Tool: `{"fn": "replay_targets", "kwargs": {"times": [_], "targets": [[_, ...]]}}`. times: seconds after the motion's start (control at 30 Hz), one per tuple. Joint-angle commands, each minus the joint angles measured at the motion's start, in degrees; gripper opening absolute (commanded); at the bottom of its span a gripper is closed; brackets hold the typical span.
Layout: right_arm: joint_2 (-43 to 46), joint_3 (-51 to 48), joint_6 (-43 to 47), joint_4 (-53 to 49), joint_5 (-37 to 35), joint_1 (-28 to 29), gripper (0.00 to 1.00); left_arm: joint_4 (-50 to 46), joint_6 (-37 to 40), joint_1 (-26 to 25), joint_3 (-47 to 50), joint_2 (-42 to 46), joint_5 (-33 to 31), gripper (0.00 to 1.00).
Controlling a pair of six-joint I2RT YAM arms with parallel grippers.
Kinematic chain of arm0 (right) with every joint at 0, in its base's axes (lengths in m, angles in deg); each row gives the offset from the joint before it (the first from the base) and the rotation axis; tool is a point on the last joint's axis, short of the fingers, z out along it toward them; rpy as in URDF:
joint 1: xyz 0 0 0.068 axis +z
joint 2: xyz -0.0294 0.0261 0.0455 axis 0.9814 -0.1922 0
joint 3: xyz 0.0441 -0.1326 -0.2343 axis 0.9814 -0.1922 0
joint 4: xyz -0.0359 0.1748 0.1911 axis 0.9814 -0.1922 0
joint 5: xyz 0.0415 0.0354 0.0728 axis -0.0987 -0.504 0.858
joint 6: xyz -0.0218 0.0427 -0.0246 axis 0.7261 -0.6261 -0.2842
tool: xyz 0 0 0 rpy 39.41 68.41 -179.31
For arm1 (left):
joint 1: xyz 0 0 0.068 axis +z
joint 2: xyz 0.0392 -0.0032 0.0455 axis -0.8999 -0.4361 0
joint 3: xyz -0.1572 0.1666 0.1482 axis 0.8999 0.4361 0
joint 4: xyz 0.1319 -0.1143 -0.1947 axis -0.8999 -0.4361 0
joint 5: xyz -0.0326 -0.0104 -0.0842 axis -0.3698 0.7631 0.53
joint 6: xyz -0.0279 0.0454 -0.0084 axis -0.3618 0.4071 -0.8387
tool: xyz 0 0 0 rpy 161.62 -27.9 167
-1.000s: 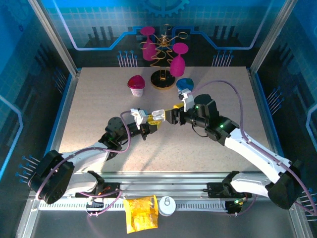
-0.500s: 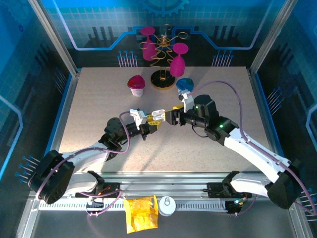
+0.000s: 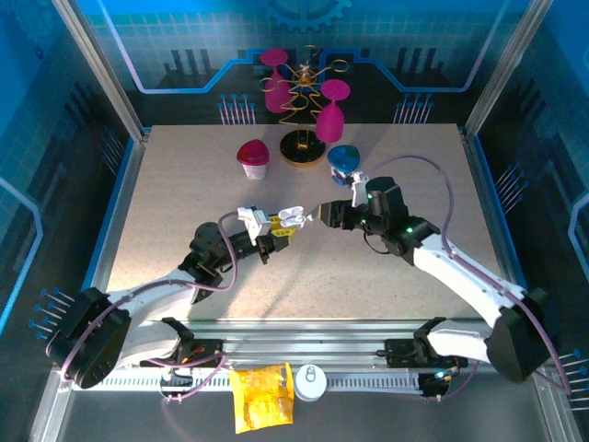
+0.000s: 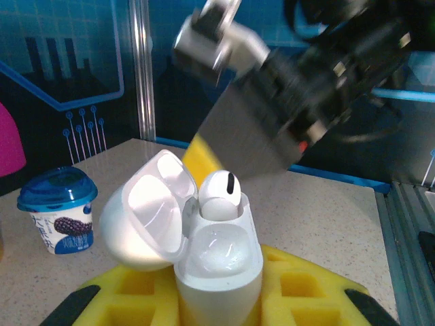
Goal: Insert wireless bluetooth earbuds into charging case
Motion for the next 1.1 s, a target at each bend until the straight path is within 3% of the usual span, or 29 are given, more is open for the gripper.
{"fn": "replay_targets", "kwargs": {"times": [0.0,0.2,0.5,1.07], "targets": [[-5.2,3.3,-2.3,-4.2,-5.1,-0.6,0.58,-1.0,2.2,0.1,1.6,3.4,-0.8,0.21],[-19.1,9.7,-4.3,-7.0,-6.1,-0.1,0.46,-1.8,2.2,0.0,2.2,5.1,-0.8,0.21],[-34.8,18.8,-6.1,-8.0,-2.6,-0.2,0.38,-0.9,1.7,-0.1,3.3,5.5,0.5,0.21],[-46.5,28.2,-5.7,-10.3,-0.3,-1.5,0.3,-0.1,2.2,0.0,4.1,5.1,0.2,0.21]]}}
